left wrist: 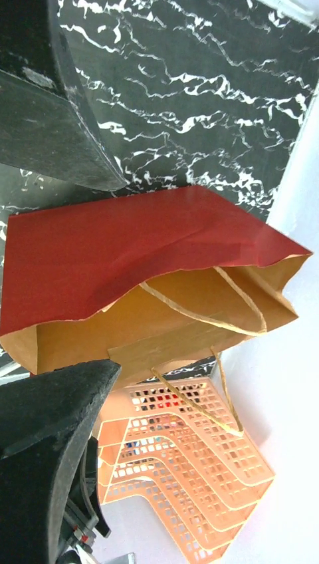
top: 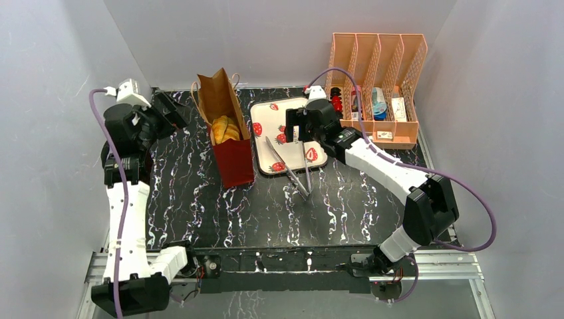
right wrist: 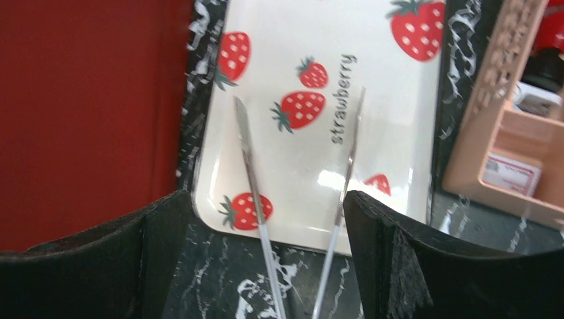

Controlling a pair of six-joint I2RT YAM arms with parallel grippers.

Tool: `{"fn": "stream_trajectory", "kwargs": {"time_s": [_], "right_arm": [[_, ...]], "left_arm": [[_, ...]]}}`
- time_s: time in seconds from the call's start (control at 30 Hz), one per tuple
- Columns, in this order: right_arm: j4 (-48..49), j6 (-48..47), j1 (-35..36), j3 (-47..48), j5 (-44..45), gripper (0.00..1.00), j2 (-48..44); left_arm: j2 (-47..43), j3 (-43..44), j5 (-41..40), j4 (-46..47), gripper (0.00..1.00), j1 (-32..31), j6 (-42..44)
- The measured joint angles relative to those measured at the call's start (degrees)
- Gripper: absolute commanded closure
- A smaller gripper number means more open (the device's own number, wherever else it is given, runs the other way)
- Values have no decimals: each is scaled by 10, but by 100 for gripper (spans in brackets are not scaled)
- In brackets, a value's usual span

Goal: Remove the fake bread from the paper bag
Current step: Adjust the paper bag at the center of the board.

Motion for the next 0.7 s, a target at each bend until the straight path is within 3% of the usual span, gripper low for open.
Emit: {"fn": "stream_trajectory", "kwargs": {"time_s": [0.23, 0.7], "right_arm": [[-59, -5, 18, -1, 87, 14, 20], [-68, -39, 20, -2, 119, 13, 52]], "left_arm": [[83, 58, -47, -47, 2, -101, -12], [153, 109, -156, -89, 2, -175, -14]]}}
